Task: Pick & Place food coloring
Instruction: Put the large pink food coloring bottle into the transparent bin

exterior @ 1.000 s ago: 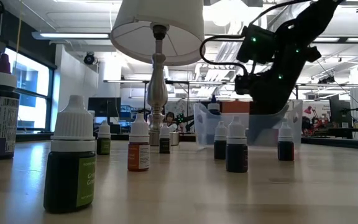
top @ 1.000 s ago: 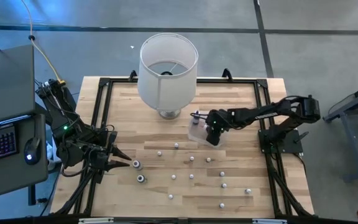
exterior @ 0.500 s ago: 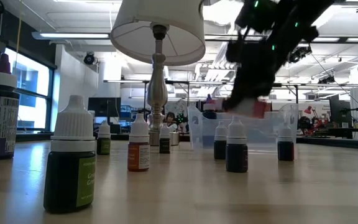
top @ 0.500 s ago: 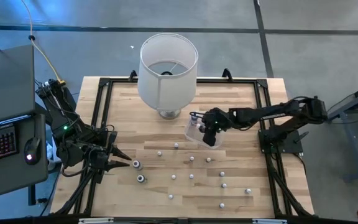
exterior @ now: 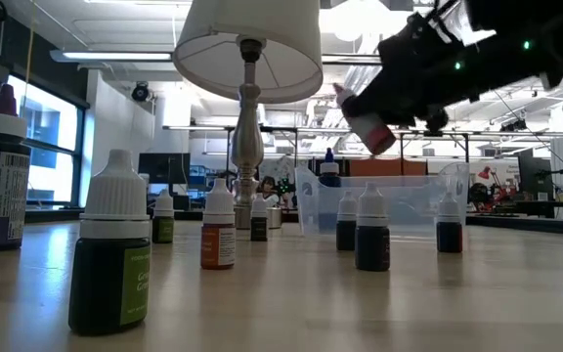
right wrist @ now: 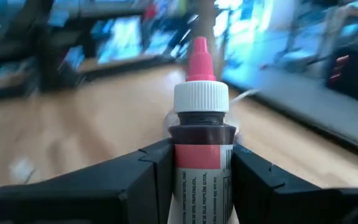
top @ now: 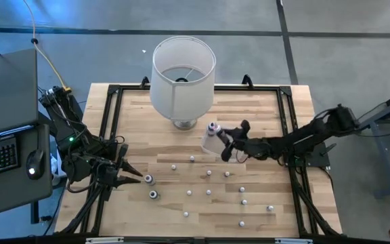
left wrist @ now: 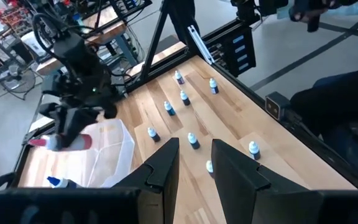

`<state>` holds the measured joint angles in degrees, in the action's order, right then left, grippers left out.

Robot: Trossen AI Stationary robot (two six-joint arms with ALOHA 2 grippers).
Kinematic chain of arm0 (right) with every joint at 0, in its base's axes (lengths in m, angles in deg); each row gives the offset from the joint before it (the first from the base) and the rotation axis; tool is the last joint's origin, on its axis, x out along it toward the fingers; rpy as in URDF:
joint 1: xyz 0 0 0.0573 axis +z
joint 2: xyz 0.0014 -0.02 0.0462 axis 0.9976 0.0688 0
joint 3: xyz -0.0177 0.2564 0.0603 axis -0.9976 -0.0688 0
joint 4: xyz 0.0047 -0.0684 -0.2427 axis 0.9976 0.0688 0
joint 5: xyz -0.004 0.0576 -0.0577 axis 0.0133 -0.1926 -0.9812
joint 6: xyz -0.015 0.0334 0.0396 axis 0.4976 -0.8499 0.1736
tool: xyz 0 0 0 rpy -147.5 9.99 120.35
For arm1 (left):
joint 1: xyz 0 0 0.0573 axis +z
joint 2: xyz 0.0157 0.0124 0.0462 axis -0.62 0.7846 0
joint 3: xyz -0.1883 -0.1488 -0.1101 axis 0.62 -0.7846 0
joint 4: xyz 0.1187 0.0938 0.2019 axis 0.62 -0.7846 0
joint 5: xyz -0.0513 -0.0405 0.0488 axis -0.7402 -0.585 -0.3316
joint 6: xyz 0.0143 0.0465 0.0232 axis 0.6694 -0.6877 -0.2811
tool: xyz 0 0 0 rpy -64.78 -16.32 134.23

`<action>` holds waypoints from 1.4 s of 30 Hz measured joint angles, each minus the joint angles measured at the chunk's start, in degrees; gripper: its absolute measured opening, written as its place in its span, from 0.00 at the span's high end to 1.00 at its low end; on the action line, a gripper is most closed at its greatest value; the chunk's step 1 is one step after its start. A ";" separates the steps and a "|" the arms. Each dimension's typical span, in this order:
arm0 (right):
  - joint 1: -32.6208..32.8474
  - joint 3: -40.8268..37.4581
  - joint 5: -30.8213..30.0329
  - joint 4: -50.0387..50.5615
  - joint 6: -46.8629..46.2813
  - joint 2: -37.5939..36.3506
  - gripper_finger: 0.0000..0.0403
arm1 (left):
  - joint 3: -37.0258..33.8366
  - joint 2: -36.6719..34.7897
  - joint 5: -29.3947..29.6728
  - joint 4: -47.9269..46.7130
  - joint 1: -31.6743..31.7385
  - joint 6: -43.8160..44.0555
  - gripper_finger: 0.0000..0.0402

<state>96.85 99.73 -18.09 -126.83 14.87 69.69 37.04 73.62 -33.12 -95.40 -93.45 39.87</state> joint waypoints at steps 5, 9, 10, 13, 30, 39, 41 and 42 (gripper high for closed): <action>-2.80 -1.00 -0.19 -5.45 -2.28 7.23 0.71 | 0.00 0.00 -0.03 0.41 0.00 0.02 0.77; -4.44 0.80 -0.69 -5.68 -2.59 12.28 0.70 | 0.00 -0.02 -0.04 0.39 0.00 0.19 0.77; -4.79 1.27 -1.25 -5.73 -2.40 13.20 0.70 | 0.00 0.00 -0.02 0.37 0.00 0.51 0.77; -6.03 2.38 -2.25 -5.76 -2.29 14.95 0.67 | 0.00 0.00 -0.15 0.33 -0.01 1.94 0.77; -8.92 3.01 2.87 -2.77 -3.57 15.43 0.57 | 0.00 0.00 -1.29 -0.13 0.00 2.89 0.77; -8.31 3.01 2.53 -2.83 2.17 12.34 0.57 | 0.00 0.00 -1.27 -0.08 0.00 3.13 0.77; -7.80 3.01 2.33 -2.72 4.88 10.27 0.57 | 0.00 0.00 -1.27 -0.07 0.00 3.21 0.77; -7.52 3.01 1.85 -2.70 6.46 8.99 0.57 | 0.00 0.00 -1.27 -0.07 0.00 3.21 0.77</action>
<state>89.33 102.74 -16.24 -129.53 21.32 78.68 37.04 73.62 -34.38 -95.47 -93.45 43.08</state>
